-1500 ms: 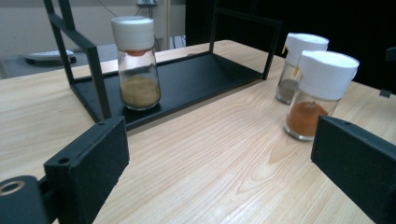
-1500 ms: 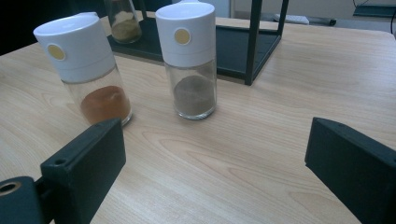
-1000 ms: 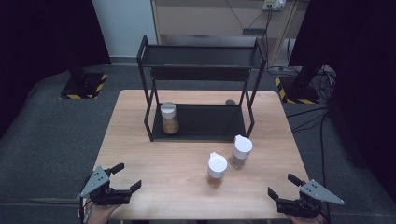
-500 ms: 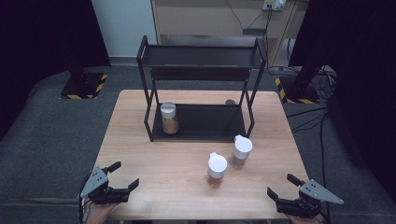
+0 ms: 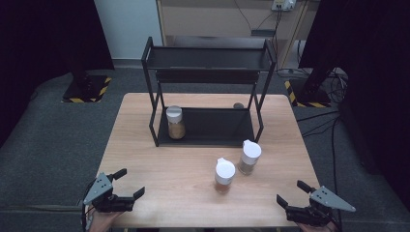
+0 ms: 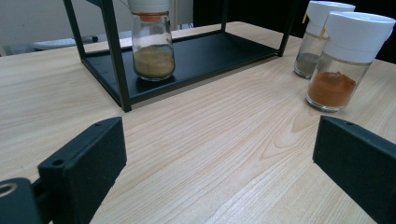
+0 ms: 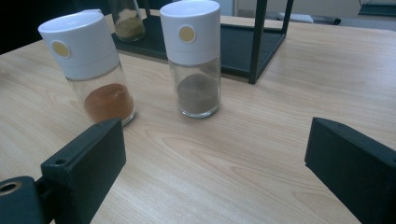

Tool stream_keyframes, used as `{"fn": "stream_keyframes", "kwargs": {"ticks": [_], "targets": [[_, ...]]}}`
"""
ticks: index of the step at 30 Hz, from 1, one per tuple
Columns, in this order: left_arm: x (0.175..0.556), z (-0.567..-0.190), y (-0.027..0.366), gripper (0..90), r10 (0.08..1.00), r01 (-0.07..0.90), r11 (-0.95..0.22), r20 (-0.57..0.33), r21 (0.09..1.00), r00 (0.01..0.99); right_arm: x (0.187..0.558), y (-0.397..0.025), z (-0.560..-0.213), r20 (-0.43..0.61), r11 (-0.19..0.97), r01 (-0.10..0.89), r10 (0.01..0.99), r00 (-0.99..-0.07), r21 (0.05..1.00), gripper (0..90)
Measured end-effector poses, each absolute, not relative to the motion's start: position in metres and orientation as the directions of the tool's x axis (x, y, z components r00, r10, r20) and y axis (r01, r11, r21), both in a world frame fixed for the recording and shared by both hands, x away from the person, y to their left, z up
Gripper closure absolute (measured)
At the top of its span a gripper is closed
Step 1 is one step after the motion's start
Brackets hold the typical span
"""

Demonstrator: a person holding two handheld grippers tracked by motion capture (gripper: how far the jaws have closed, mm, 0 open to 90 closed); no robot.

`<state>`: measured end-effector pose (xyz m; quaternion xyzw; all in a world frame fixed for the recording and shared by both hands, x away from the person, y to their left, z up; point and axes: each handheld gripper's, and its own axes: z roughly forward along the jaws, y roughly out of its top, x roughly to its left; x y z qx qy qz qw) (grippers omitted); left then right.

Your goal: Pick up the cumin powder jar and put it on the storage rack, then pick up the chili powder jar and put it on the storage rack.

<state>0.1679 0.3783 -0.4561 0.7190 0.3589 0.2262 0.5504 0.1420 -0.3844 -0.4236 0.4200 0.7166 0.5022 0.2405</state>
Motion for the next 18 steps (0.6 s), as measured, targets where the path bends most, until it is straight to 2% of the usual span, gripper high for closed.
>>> {"fn": "stream_keyframes", "kwargs": {"ticks": [13,18], "targets": [[0.170,-0.456,0.379,1.7,0.749,0.273,-0.138,-0.080,0.952,0.658,0.142,-0.383,-0.420,0.085,0.138,0.361,0.838,-0.538,0.923,5.9],[0.172,-0.457,0.380,1.7,0.746,0.280,-0.137,-0.087,0.950,0.661,0.140,-0.378,-0.413,0.058,0.159,0.345,0.838,-0.543,0.925,6.8]]}}
